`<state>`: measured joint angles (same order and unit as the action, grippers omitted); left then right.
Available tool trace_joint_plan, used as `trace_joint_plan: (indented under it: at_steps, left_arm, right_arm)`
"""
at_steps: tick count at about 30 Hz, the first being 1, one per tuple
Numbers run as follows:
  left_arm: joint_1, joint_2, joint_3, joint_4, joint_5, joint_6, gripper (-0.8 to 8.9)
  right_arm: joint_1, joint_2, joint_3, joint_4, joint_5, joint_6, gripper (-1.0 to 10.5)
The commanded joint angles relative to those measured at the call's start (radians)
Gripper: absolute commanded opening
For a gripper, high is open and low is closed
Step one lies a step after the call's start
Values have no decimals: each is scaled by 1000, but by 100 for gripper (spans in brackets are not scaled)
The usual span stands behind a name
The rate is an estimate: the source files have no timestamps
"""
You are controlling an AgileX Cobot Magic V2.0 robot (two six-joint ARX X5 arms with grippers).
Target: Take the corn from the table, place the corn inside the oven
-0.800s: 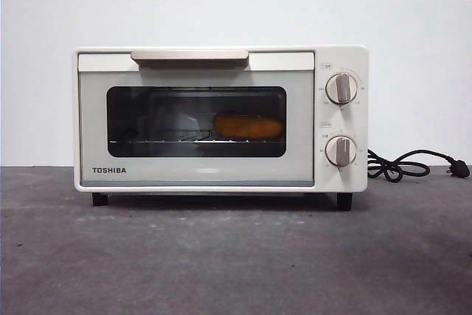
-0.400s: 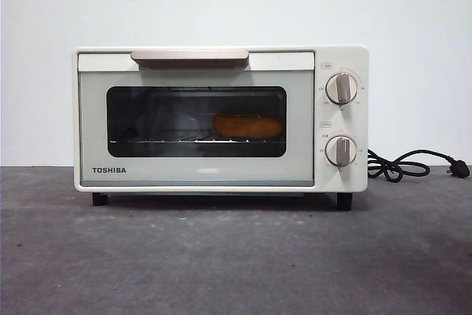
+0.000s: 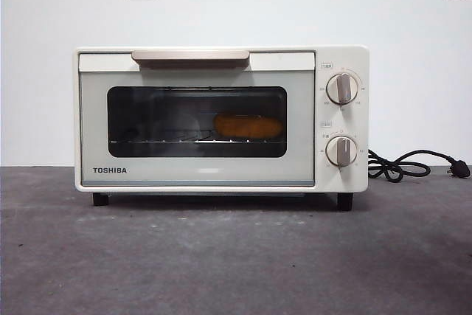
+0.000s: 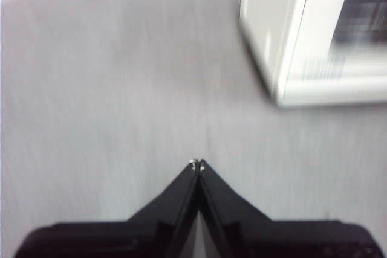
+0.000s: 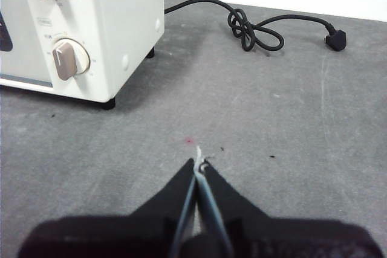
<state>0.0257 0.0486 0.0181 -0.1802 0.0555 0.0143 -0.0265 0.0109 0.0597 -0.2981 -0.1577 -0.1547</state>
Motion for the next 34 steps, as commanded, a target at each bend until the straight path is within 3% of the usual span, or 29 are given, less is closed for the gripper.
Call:
trace_joint_plan:
  at_steps: [1,34]
  left_arm:
    - [2,-42,-7,8,-5,-6,-3]
    - [2,109,-7,10,-3,-6,-3]
  right_arm:
    - [0,-2,-6,7,1,-6,1]
    - [0,0,-6,6,1,-6,1]
